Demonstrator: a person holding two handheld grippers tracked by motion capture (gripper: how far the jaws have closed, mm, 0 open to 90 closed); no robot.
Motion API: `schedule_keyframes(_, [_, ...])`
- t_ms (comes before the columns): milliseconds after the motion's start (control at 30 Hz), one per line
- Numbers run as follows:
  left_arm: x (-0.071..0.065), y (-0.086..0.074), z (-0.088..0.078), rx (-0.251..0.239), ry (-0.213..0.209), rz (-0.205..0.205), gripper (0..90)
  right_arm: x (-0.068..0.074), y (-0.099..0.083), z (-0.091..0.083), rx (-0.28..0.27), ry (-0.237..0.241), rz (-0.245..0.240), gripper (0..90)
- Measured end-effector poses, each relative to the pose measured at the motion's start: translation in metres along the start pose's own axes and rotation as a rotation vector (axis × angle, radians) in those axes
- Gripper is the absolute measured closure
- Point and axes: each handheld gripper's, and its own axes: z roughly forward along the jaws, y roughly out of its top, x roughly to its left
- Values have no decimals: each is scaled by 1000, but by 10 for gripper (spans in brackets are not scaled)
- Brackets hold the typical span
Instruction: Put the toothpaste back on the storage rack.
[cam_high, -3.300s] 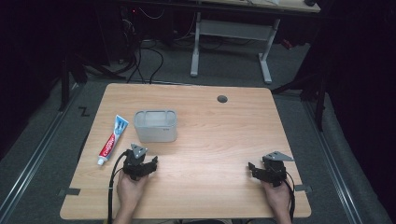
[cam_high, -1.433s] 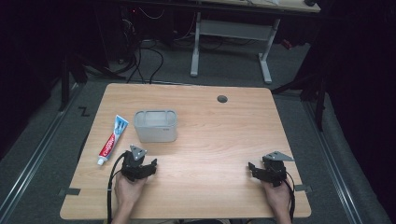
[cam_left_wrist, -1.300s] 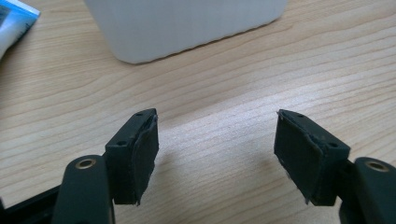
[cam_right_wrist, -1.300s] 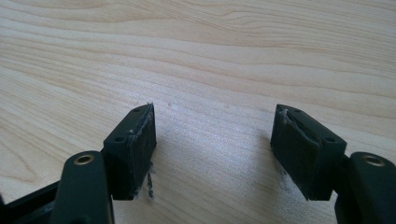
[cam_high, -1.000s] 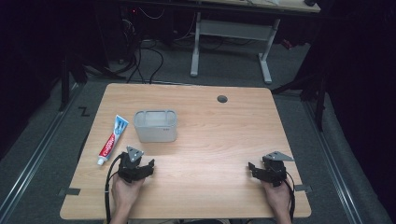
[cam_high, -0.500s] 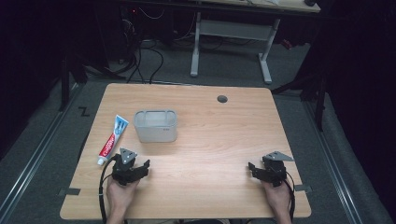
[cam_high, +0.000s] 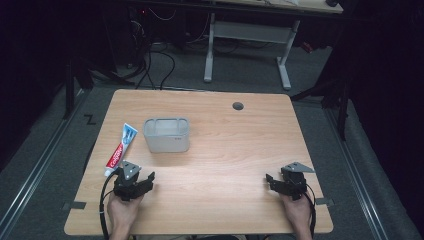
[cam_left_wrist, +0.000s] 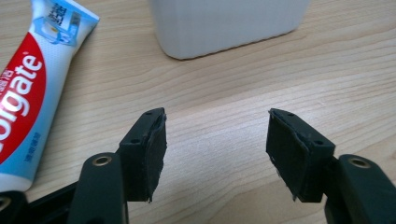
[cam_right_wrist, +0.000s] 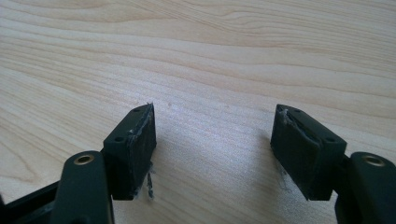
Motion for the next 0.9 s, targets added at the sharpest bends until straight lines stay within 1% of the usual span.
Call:
schedule_keyframes(33, [0,-1,-1,-4,6,0,390,0,0,0,0,0,0,312])
schedule_keyframes(67, [1,-2,-3,-2,13,-11,390,0,0,0,0,0,0,312])
schedule_keyframes(167, [4,-3,-4,3,16,-19,391,0,0,0,1,0,1,312])
schedule_keyframes(233, [8,-6,-7,7,16,-35,389,0,0,0,1,0,2,312])
schedule_keyframes(433, [14,-9,-14,8,22,-48,385,0,0,0,1,-1,1,312])
schedule_keyframes(533, [20,-10,-19,4,30,-53,383,0,0,0,1,-1,1,312])
schedule_keyframes(700, [26,-12,-27,-17,41,-75,389,0,0,0,1,-1,1,312])
schedule_keyframes(900, [31,-14,-34,-24,48,-77,392,0,0,0,1,-1,1,312])
